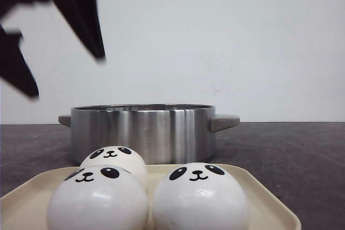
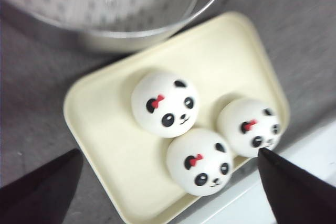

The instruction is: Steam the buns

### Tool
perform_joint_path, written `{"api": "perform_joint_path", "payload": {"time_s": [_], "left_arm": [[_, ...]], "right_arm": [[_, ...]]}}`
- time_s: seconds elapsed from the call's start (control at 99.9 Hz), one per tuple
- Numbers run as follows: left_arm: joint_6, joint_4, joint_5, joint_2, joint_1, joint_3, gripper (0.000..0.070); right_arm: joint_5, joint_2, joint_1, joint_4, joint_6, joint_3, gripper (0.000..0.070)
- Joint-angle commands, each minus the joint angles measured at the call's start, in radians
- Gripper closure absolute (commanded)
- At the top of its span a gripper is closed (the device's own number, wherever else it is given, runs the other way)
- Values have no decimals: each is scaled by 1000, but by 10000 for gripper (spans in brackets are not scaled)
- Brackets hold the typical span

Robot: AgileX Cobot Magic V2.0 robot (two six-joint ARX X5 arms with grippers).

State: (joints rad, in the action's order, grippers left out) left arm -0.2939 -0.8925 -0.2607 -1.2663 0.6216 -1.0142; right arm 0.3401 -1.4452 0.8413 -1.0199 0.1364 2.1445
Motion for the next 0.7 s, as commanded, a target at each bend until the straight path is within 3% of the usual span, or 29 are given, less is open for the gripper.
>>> {"api": "perform_joint_path", "payload": {"time_s": [0.0, 0.28, 0.481, 0.561, 0.691], "left_arm": [[-14, 9, -2, -66, 23, -10, 0], [-71, 123, 3, -291, 89, -10, 0], [-159, 214, 41, -372, 94, -10, 4], [-171, 217, 76, -389, 94, -10, 136], [-158, 210, 126, -396, 94, -10, 468]], "right_arm": [[50, 30, 35, -27, -16, 14, 699], [159, 182, 73, -167, 19, 14, 699], [166, 231, 73, -234, 41, 14, 699], [166, 243, 73, -248, 41, 14, 699], [166, 258, 72, -268, 43, 14, 699]]}}
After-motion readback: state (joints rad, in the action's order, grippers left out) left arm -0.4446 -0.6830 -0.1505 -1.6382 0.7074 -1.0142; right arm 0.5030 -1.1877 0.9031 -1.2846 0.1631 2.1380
